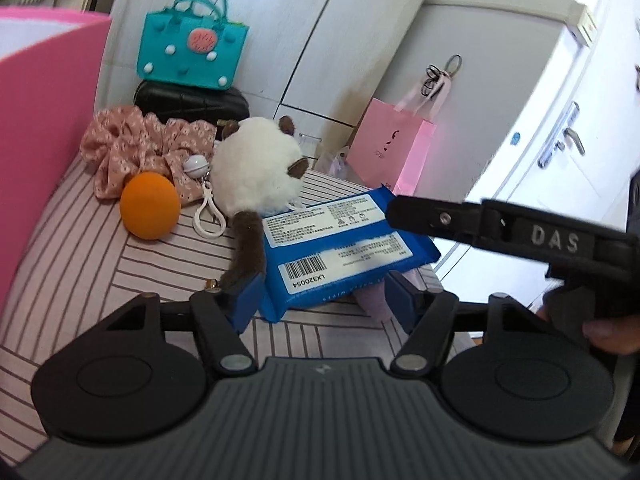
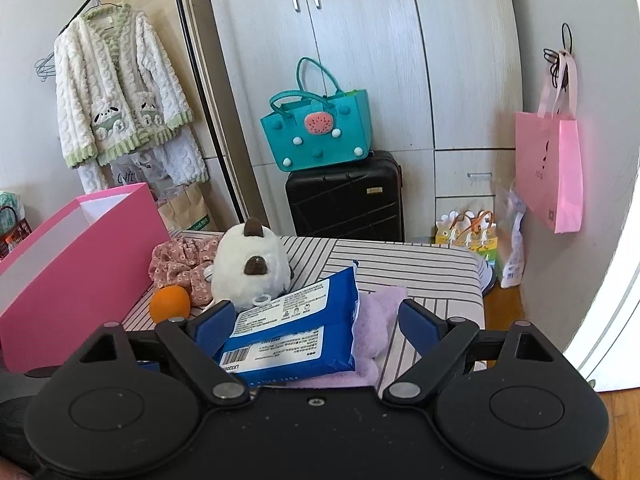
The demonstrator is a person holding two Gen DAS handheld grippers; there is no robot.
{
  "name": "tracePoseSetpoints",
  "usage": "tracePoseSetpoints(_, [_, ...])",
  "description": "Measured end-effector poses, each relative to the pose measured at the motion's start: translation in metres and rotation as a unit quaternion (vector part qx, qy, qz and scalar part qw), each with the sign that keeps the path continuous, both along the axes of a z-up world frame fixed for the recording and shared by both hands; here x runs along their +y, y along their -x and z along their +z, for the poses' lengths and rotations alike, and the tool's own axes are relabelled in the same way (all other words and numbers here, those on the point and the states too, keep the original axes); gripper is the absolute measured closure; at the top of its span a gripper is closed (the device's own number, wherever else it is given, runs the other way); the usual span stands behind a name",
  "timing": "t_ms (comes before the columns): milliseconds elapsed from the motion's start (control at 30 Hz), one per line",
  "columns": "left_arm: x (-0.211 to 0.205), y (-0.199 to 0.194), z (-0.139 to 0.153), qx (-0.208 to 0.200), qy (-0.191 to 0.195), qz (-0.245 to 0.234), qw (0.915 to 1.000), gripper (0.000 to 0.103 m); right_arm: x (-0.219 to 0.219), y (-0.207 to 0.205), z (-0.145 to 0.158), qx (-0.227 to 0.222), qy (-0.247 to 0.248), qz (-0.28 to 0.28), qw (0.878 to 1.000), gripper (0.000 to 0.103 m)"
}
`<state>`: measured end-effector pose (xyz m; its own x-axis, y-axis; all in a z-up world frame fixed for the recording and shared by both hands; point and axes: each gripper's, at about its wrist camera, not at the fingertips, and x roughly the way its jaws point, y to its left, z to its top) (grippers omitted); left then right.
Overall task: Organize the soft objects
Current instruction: 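Reach both tools down to the blue wet-wipes pack on the table, then close the right tool on the wet-wipes pack while the left tool grips its other end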
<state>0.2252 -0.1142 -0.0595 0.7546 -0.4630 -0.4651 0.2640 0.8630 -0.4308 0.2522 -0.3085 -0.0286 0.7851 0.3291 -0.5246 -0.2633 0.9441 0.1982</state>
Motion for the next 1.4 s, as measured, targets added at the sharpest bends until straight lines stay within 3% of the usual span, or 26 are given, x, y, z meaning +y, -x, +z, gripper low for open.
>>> tracePoseSetpoints(267, [0.006, -0.018, -0.008, 0.052, 0.029, 0.014, 0.9981, 0.044, 0.001, -0.011, -0.009, 0.010, -0.011, 0.003, 1.000, 0.014])
tracePoseSetpoints(367, [0.009, -0.021, -0.008, 0.056, 0.035, 0.021, 0.9976, 0.044, 0.002, -0.012, -0.012, 0.010, -0.007, 0.001, 1.000, 0.023])
tracePoseSetpoints(533, [0.012, -0.022, -0.013, 0.056, 0.060, 0.038, 0.9960, 0.054, 0.001, -0.013, -0.018, 0.023, -0.008, 0.002, 1.000, 0.064])
tracePoseSetpoints(733, [0.011, -0.014, -0.018, 0.043, 0.062, 0.056, 0.9956, 0.054, -0.001, -0.006, -0.019, 0.009, -0.008, -0.007, 1.000, 0.079])
tracePoseSetpoints(867, [0.014, -0.014, -0.019, 0.056, 0.077, 0.056, 0.9939, 0.053, -0.001, 0.003, -0.011, -0.002, -0.008, -0.002, 1.000, 0.083])
tracePoseSetpoints(933, [0.018, -0.015, -0.018, 0.069, 0.088, 0.049, 0.9925, 0.045, 0.000, 0.009, -0.007, -0.006, -0.005, 0.001, 1.000, 0.085])
tracePoseSetpoints(1067, [0.026, -0.012, -0.018, 0.081, 0.114, 0.017, 0.9901, 0.045, 0.002, 0.019, -0.002, -0.006, -0.001, 0.005, 1.000, 0.086])
tracePoseSetpoints(1300, [0.035, 0.001, -0.014, 0.078, 0.084, 0.017, 0.9933, 0.045, 0.001, 0.042, 0.001, 0.013, -0.015, 0.010, 1.000, 0.086])
tracePoseSetpoints(1400, [0.036, 0.007, -0.010, 0.067, 0.053, 0.015, 0.9962, 0.045, -0.001, 0.059, -0.002, 0.022, -0.026, 0.008, 0.999, 0.086])
